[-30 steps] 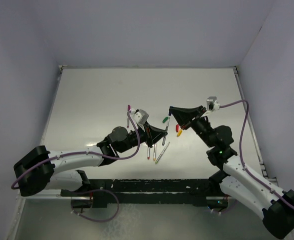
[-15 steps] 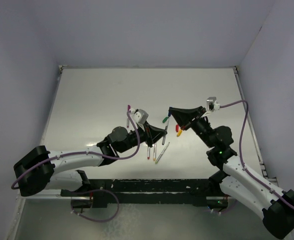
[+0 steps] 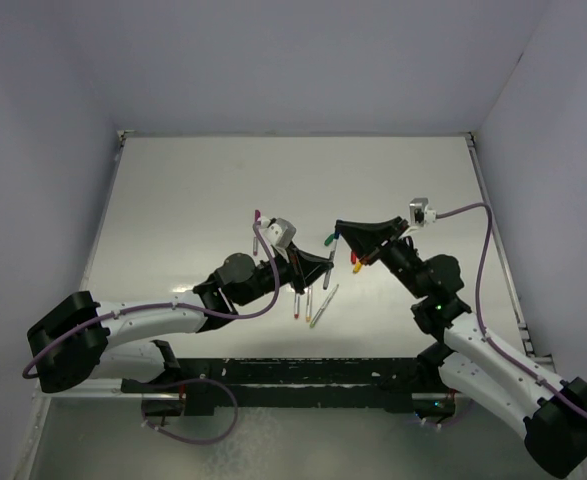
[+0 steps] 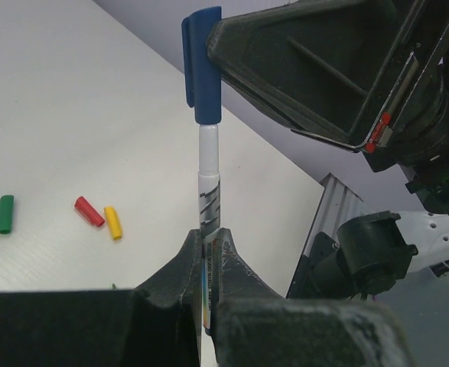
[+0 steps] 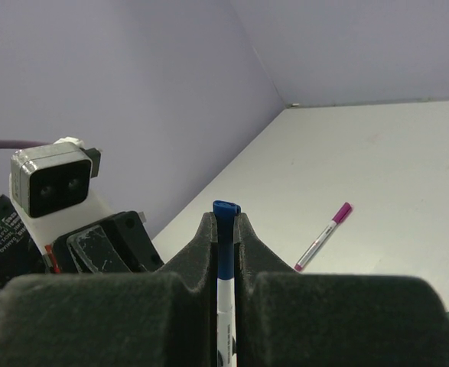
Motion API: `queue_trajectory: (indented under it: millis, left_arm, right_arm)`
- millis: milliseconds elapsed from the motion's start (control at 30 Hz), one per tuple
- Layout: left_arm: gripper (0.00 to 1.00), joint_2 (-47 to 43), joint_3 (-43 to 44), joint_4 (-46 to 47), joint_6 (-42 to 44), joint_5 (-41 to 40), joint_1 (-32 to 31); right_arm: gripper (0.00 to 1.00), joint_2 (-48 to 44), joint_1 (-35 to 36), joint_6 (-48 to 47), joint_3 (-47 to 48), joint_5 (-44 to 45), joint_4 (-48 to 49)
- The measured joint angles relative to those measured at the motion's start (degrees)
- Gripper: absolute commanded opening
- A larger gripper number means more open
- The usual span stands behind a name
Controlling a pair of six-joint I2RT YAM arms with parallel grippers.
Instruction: Insert the pens into the pen caps
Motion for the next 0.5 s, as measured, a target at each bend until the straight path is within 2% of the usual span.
queue_trajectory:
  millis: [500]
  left_arm:
    - [0.0,0.0,0.0,1.3,-1.8,-1.6,0.0]
  right_arm:
    - [0.0,2.7,0.0,0.1,-0.3,-6.0,1.5]
